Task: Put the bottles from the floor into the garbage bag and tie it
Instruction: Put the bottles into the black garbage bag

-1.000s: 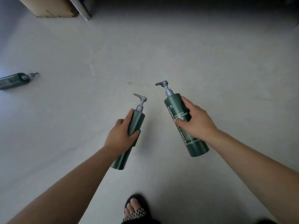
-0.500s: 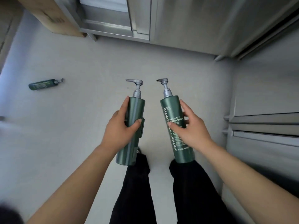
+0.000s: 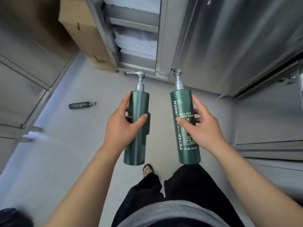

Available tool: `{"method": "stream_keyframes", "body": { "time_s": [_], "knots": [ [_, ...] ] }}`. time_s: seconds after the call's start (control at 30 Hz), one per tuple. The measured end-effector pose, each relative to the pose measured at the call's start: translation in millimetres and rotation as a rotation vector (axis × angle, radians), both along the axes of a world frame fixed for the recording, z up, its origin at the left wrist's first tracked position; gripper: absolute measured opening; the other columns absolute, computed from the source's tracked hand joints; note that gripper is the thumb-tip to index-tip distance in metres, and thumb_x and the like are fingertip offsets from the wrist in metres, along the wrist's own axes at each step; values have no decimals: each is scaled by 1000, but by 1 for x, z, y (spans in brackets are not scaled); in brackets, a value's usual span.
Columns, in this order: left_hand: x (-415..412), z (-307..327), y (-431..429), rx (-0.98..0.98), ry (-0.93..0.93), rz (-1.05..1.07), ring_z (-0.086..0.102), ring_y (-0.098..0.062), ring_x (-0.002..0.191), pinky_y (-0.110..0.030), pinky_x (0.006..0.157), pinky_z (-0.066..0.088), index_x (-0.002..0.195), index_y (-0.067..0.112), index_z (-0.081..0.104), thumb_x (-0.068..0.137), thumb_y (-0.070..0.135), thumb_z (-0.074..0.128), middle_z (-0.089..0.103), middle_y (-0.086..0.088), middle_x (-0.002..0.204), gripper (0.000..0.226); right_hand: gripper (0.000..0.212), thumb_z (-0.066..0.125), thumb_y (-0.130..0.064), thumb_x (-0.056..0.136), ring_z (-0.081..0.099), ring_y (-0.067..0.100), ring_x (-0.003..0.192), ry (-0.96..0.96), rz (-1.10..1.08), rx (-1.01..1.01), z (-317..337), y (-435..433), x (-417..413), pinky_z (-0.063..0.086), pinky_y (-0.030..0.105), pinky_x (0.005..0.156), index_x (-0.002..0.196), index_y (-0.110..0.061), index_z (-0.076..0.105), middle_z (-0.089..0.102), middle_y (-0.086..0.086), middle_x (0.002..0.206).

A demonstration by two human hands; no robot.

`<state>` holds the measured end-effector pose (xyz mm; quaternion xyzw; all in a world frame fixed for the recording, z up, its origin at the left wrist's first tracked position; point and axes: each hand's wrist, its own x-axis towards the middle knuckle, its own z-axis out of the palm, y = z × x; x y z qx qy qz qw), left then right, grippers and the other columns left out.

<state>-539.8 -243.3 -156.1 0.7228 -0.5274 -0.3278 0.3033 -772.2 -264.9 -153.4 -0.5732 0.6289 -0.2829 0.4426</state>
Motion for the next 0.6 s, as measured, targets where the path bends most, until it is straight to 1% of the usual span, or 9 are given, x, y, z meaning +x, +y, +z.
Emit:
{"method": "stream_keyframes", "body": {
  "time_s": [0.07, 0.13, 0.23, 0.3, 0.33, 0.43, 0.47, 0.53, 0.6],
  "knots": [
    [-5, 4, -13, 3, 62, 84, 60, -6, 85, -26, 73, 44, 134, 56, 23, 73, 47, 68, 54, 13, 107, 76, 77, 74, -42, 69, 56, -16, 83, 8, 7, 3, 7, -16, 2, 41, 3, 62, 130, -60, 29, 54, -26, 100],
    [-12, 6, -28, 9, 92, 97, 59, -1, 84, -24, 72, 43, 135, 56, 23, 73, 47, 68, 53, 19, 101, 77, 78, 74, -41, 69, 55, -19, 83, 16, 34, -11, 10, -37, 2, 40, 3, 63, 128, -62, 29, 53, -26, 100],
    [-15, 11, -55, 8, 65, 77, 58, -4, 87, -26, 75, 44, 133, 59, 23, 73, 48, 69, 49, 26, 97, 77, 78, 75, -40, 69, 53, -20, 83, 15, 80, -35, 11, -73, 2, 36, -5, 62, 130, -59, 30, 52, -27, 101],
    [-8, 16, -72, 14, 16, 89, 58, -8, 88, -26, 75, 44, 133, 59, 22, 73, 49, 68, 51, 25, 100, 77, 79, 75, -41, 68, 54, -19, 84, -27, 122, -2, 10, -98, 5, 37, -4, 62, 131, -58, 31, 52, -28, 102],
    [-2, 19, -79, 18, -18, 115, 57, -8, 86, -25, 73, 43, 134, 59, 22, 73, 50, 68, 51, 26, 101, 77, 78, 75, -41, 68, 54, -19, 85, -40, 157, 13, 12, -111, 9, 38, -4, 61, 129, -61, 30, 52, -28, 101],
    [21, 27, -90, 53, -95, 206, 55, 2, 82, -16, 64, 40, 134, 60, 20, 72, 56, 64, 48, 33, 95, 77, 76, 74, -42, 68, 52, -21, 86, -34, 311, 28, 15, -145, 26, 37, -4, 62, 116, -76, 25, 50, -31, 100],
    [28, 30, -91, 59, -107, 246, 54, 2, 81, -17, 64, 40, 134, 60, 20, 72, 57, 64, 49, 31, 96, 76, 76, 74, -42, 68, 51, -21, 87, -32, 371, 23, 17, -156, 36, 36, -4, 62, 115, -76, 25, 51, -31, 100],
    [44, 34, -89, 58, -130, 331, 56, -5, 82, -23, 67, 41, 135, 59, 20, 72, 56, 63, 54, 20, 101, 76, 76, 74, -40, 68, 52, -21, 88, -44, 495, 18, 19, -177, 64, 35, -5, 64, 119, -72, 27, 55, -32, 98],
    [60, 37, -78, 57, -145, 443, 57, -11, 85, -27, 71, 41, 135, 60, 20, 72, 55, 63, 55, 16, 104, 76, 76, 75, -40, 68, 52, -20, 88, -58, 628, 20, 19, -191, 99, 36, -4, 64, 120, -70, 29, 57, -34, 97]
  ]
}}
